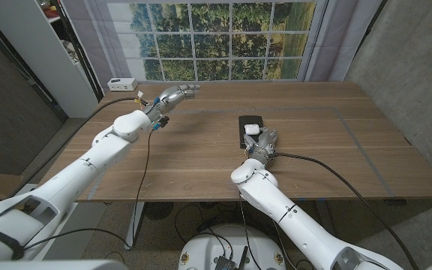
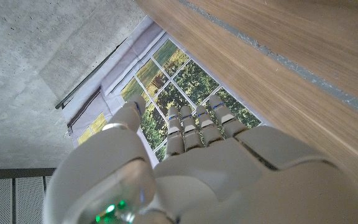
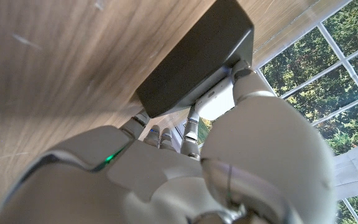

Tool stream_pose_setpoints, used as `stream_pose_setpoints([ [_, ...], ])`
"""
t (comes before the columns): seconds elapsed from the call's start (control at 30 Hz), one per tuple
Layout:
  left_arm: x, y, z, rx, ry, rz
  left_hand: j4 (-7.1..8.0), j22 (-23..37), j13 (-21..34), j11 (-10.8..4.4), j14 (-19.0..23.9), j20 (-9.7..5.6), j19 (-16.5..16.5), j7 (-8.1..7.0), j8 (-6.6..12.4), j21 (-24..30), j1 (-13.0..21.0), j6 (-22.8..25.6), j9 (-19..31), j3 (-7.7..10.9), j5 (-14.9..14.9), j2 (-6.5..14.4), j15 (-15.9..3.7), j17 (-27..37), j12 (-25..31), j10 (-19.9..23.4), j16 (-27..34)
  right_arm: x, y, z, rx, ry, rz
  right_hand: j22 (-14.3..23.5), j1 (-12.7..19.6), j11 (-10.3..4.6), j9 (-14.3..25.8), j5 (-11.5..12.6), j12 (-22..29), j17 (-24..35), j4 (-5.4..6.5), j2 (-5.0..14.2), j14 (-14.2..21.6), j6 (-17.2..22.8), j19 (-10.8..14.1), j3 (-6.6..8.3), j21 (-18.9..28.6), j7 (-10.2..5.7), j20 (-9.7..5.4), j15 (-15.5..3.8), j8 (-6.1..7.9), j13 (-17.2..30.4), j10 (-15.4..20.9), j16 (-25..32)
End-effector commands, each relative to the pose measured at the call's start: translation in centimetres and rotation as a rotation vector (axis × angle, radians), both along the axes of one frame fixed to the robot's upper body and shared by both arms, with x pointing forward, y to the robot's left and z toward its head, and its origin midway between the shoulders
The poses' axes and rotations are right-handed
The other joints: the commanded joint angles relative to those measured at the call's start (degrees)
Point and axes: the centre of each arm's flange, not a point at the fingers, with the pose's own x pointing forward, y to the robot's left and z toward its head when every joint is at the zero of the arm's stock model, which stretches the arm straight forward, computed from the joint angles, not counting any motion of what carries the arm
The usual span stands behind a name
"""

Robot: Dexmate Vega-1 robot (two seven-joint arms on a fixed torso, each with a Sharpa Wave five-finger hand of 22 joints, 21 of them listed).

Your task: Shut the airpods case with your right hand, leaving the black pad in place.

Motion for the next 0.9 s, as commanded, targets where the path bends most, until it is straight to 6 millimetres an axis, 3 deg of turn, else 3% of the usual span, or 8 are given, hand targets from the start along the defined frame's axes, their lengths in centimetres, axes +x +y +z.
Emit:
stream_pose_setpoints([
  [0.03,-1.2,-0.3,-0.2,0.005,-0.012,0.019,0.24,0.2,0.2,0.07,0.0,0.27,0.0,-0.19,-0.10,-0.2,-0.5,0.1,0.2,-0.08,0.4,-0.2,-0.33,0.1,0.3,0.3,0.3,0.2,-0.6,-0.3,-0.015,-0.013,0.030,0.1,-0.1,-0.28,1.0,-0.6,0.6,0.1,0.27,-0.60,0.4,0.6,0.4,-0.72,0.2,0.07,0.39,-0.11,1.39,0.3,0.2,0.4],
  [0.3,-1.7,-0.3,-0.3,0.005,-0.017,0.031,0.20,0.2,0.2,0.02,0.0,0.54,-0.1,-0.23,-0.12,-0.6,-0.6,0.1,0.2,-0.06,0.4,-0.2,-0.33,0.1,0.3,0.3,0.3,0.6,-1.1,-0.5,-0.025,-0.021,0.054,0.1,-1.7,-0.24,2.4,-0.9,1.0,0.2,1.01,-1.73,1.0,1.9,0.7,-2.28,0.2,0.23,0.76,-0.14,3.51,0.5,1.2,0.4],
  [0.37,-1.8,-0.4,-0.4,0.004,-0.017,0.031,0.20,0.2,0.2,0.08,0.0,0.52,-0.1,-0.24,-0.12,-0.6,-0.6,0.1,0.2,-0.06,0.4,-0.2,-0.34,0.1,0.3,0.3,0.3,0.5,-1.1,-0.6,-0.018,-0.022,0.057,0.1,-2.0,-0.65,2.9,-1.1,1.1,0.3,1.60,-0.33,1.2,2.3,0.6,-2.12,0.1,-0.07,0.34,-0.51,4.27,0.6,1.6,0.5],
  [0.53,-1.7,-0.6,-0.7,0.004,-0.009,0.023,0.17,0.2,0.2,-0.09,0.1,0.61,-0.1,-0.33,-0.14,-0.8,-0.7,0.1,0.2,-0.04,0.5,-0.2,-0.26,0.1,0.3,0.3,0.3,0.0,-1.4,-1.0,0.000,-0.030,0.054,0.2,-3.2,-1.75,4.6,-2.4,1.8,0.9,3.63,5.95,2.3,3.0,0.7,-1.17,0.2,-0.94,-1.11,-2.22,6.70,0.9,3.4,1.1],
  [0.67,-1.6,-0.9,-0.7,0.009,-0.008,0.010,0.15,0.2,0.3,-0.15,0.1,0.67,0.0,-0.41,-0.20,-0.9,-0.8,-0.1,0.2,-0.04,0.5,-0.2,-0.24,0.1,0.4,0.4,0.2,-0.4,-1.5,-1.3,0.008,-0.039,0.056,0.2,-3.5,-3.07,5.3,-2.7,2.4,1.3,4.31,9.10,3.4,4.4,0.9,-0.44,0.2,-2.06,-2.12,-3.46,8.54,1.1,5.4,1.7],
  [0.9,-1.7,-1.1,-1.1,0.009,-0.007,-0.003,0.13,0.2,0.3,-0.14,0.1,0.81,0.1,-0.35,-0.23,-1.1,-0.9,-0.1,0.2,-0.03,0.5,-0.2,-0.38,0.1,0.3,0.3,0.2,-0.8,-1.7,-1.6,-0.002,-0.079,0.079,0.1,-3.3,-4.74,5.4,-2.5,2.8,1.6,4.68,10.31,4.8,5.2,1.3,0.72,0.3,-3.19,-3.12,-4.99,9.61,1.3,7.0,2.3],
])
